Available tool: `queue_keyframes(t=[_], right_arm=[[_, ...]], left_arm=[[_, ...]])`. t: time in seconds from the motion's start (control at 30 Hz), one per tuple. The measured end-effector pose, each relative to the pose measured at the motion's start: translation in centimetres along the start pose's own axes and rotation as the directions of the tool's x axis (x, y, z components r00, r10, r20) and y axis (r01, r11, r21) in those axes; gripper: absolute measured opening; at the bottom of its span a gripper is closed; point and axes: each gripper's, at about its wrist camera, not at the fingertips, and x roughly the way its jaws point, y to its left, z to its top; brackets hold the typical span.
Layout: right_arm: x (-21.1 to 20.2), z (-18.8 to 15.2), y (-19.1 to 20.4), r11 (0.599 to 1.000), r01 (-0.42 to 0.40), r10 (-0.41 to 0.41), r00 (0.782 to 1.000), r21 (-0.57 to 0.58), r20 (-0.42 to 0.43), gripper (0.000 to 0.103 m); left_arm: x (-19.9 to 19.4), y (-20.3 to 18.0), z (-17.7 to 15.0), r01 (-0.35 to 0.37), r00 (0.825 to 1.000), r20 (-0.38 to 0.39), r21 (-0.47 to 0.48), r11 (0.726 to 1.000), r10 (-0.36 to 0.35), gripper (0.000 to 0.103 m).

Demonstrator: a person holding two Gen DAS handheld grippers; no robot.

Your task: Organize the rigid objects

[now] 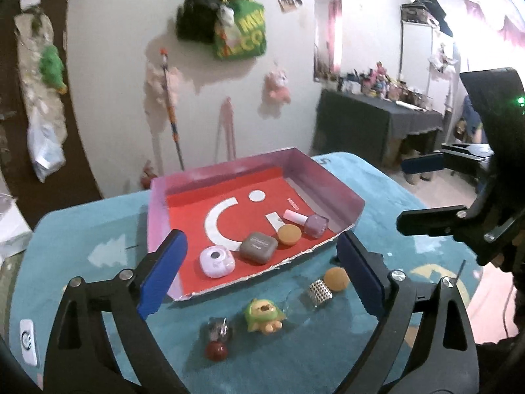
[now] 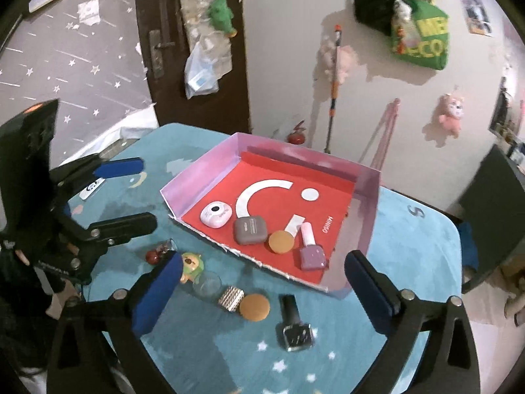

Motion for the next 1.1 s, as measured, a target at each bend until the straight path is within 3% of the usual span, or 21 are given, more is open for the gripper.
queue_keyframes(t=[0.2, 0.43, 0.73, 1.1], right_arm=[[-2.6, -3.0, 1.8, 0.995, 0.093, -0.096, 0.992, 0.035, 0.077, 0.103], [-3.7, -7.9, 3.9, 0.974, 0.181, -0.202, 0.966, 0.134, 0.163, 0.103], [-1.4, -14.0, 4.9, 0.941, 0.212, -0.26, 0.951, 0.263, 0.165, 0.103], [0.9, -17.4, 4.2, 0.918, 0.238, -0.285, 0.952, 0.317, 0.111, 0.103]], left_arm=[[-3.2, -1.7, -3.2, -0.093, 0.993, 0.069, -0.029, 0.995, 0.095, 0.097], [-4.9, -2.2, -7.5, -0.118, 0.986, 0.102, -0.123, 0.985, 0.131, 0.098], [-4.0, -3.1, -12.0, -0.141, 0.983, 0.088, -0.179, 0.974, 0.158, 0.098], [-1.7, -3.3, -14.6, -0.167, 0.985, 0.015, -0.191, 0.967, 0.173, 0.098]])
